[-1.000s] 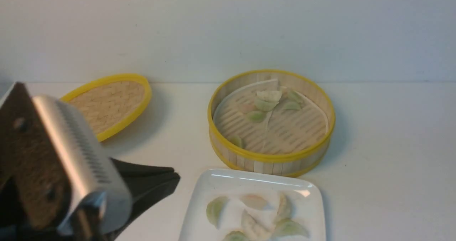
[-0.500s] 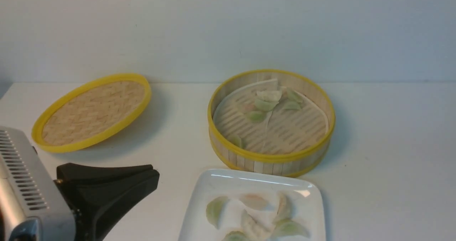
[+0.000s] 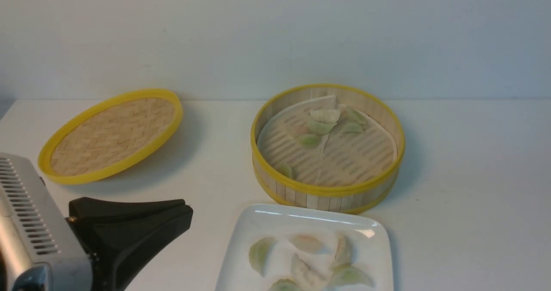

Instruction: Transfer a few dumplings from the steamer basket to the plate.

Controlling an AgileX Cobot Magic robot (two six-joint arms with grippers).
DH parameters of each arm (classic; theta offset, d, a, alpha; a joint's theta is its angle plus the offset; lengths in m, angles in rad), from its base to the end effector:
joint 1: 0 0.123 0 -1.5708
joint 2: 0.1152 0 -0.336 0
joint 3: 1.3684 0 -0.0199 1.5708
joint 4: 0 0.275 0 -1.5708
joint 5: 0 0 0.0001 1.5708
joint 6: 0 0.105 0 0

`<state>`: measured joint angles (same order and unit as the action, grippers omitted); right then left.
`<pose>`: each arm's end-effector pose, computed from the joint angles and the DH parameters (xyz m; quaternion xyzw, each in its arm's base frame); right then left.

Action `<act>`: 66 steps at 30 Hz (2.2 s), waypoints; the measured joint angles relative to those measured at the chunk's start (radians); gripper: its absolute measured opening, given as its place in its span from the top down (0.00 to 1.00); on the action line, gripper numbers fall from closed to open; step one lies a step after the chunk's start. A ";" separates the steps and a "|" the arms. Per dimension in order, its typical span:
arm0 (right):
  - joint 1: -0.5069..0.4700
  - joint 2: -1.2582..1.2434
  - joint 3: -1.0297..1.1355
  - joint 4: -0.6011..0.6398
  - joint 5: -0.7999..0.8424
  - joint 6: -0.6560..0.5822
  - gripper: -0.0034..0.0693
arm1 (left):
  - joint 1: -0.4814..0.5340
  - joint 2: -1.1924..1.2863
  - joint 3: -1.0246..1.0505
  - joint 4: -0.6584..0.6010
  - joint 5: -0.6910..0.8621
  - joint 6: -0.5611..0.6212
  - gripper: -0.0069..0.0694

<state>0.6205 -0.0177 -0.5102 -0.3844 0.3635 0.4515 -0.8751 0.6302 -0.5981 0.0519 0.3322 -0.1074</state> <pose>-0.0090 -0.0237 0.3589 -0.1063 0.5947 0.2391 0.7602 0.0831 -0.0968 0.3571 0.3122 0.7342 -0.2652 0.5414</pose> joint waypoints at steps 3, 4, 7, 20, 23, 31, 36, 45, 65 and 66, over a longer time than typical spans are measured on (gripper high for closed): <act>0.000 0.000 0.000 0.000 0.000 0.000 0.97 | 0.000 0.000 0.000 0.001 0.000 0.002 0.92; 0.000 0.000 0.000 0.000 0.000 0.000 0.97 | 0.000 0.000 0.000 0.004 0.000 0.006 0.92; 0.000 0.000 0.000 0.000 0.000 0.000 0.97 | 0.002 -0.007 0.004 0.010 -0.001 0.034 0.92; 0.000 -0.001 0.000 -0.001 0.000 0.000 0.97 | 0.528 -0.445 0.427 -0.138 -0.127 0.305 0.92; 0.000 -0.001 0.000 -0.001 0.000 0.000 0.97 | 0.676 -0.570 0.522 -0.152 -0.112 0.313 0.92; 0.000 -0.001 0.000 -0.001 0.000 0.000 0.97 | 0.803 -0.640 0.626 -0.152 -0.041 0.313 0.92; 0.000 -0.001 0.000 -0.001 0.000 0.005 0.97 | 0.803 -0.640 0.626 -0.151 0.027 0.313 0.92; 0.000 -0.001 0.000 -0.001 0.000 0.005 0.97 | 0.803 -0.640 0.627 -0.151 0.043 0.313 0.92; 0.000 -0.001 0.000 -0.001 0.007 0.005 0.97 | 0.803 -0.640 0.627 -0.151 0.043 0.313 0.92; 0.000 -0.001 0.000 -0.001 0.007 0.005 0.97 | 0.803 -0.640 0.627 -0.151 0.043 0.313 0.92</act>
<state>0.6205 -0.0187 -0.5102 -0.3853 0.3706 0.4569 -0.0723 -0.0096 0.0287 -0.0995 0.3756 0.2060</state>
